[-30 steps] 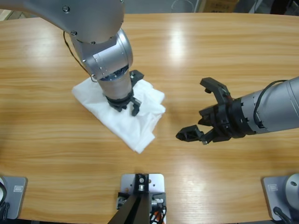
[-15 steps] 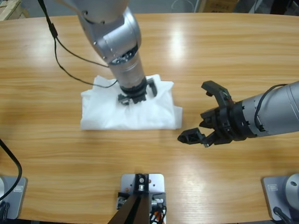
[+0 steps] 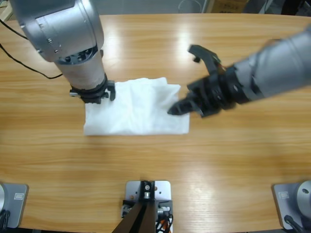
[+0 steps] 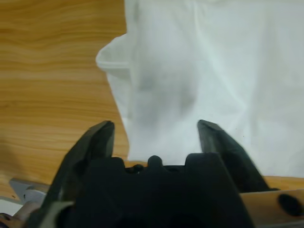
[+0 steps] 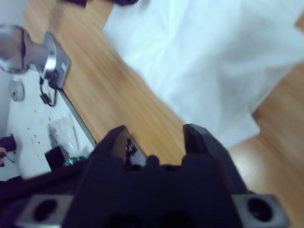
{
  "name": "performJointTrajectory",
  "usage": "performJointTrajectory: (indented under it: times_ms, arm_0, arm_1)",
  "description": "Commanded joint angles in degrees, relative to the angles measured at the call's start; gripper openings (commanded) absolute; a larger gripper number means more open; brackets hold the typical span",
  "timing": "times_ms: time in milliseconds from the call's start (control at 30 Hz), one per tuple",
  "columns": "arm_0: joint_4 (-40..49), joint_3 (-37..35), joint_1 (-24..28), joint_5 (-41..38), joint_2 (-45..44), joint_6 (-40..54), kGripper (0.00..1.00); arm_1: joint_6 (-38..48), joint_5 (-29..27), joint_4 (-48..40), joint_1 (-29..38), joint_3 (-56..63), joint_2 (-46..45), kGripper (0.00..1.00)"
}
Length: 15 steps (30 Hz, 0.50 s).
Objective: Fold clothes
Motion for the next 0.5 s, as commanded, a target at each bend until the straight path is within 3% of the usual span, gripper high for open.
performJointTrajectory:
  times_ms: [33, 333, 500]
  arm_0:
    - [0.7, 1.6, -2.3, 1.0, -2.3, 0.3, 0.591]
    - [0.7, 0.4, -3.3, 0.8, -1.0, 0.4, 0.586]
    - [0.7, 1.0, -5.3, 0.4, -0.3, 0.3, 0.586]
  arm_1:
    - [-1.4, 6.5, -3.4, -5.2, -6.0, 17.7, 0.0]
    - [-2.4, 6.6, -7.6, -5.5, -7.5, 25.2, 0.0]
    - [-2.5, 2.9, -9.2, -5.7, -7.5, 27.2, 0.0]
